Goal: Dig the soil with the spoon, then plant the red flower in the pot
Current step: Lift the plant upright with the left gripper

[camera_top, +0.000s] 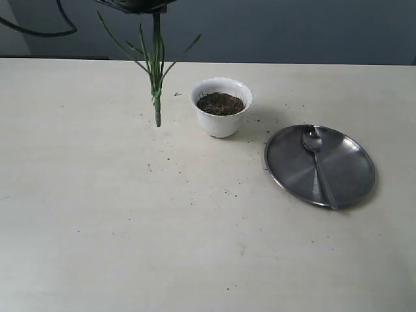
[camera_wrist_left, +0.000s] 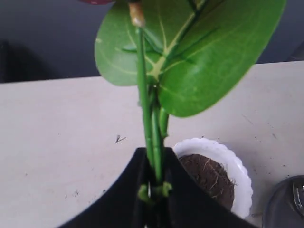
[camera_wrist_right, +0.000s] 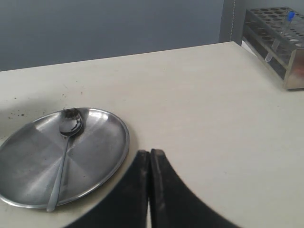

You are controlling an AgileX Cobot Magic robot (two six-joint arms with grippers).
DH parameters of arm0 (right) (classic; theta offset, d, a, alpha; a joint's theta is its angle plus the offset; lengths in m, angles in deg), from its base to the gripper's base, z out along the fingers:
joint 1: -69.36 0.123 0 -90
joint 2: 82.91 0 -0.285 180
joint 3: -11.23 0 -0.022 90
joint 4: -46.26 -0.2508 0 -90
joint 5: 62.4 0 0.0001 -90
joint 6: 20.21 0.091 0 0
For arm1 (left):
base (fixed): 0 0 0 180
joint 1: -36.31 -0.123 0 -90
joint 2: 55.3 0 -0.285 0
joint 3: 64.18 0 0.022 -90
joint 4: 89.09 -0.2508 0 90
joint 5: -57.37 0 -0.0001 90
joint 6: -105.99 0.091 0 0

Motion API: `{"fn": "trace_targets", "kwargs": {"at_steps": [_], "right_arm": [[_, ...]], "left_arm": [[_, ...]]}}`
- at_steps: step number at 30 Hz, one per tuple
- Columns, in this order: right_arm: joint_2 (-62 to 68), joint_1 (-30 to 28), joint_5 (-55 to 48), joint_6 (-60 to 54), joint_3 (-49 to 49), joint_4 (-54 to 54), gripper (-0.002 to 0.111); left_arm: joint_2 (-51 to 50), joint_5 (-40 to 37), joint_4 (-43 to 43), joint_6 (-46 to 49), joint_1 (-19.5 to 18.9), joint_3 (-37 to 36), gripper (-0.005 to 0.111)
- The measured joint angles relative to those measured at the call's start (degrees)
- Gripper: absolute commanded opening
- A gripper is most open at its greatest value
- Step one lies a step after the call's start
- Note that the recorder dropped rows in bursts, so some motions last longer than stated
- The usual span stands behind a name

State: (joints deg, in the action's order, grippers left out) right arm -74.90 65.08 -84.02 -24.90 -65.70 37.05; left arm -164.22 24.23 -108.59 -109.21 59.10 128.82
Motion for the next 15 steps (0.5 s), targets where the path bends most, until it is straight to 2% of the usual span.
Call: {"fn": "trace_targets", "kwargs": {"at_steps": [3, 8, 15], "right_arm": [[0.0, 0.0, 0.0, 0.0, 0.0, 0.0, -0.001], [0.0, 0.0, 0.0, 0.0, 0.0, 0.0, -0.001], [0.0, 0.0, 0.0, 0.0, 0.0, 0.0, -0.001]], "left_arm": [[0.37, 3.89, 5.09, 8.41, 0.0, 0.0, 0.0], [1.26, 8.82, 7.66, 14.07, 0.0, -0.74, 0.0], [10.94, 25.54, 7.08, 15.82, 0.0, -16.08, 0.0]]}}
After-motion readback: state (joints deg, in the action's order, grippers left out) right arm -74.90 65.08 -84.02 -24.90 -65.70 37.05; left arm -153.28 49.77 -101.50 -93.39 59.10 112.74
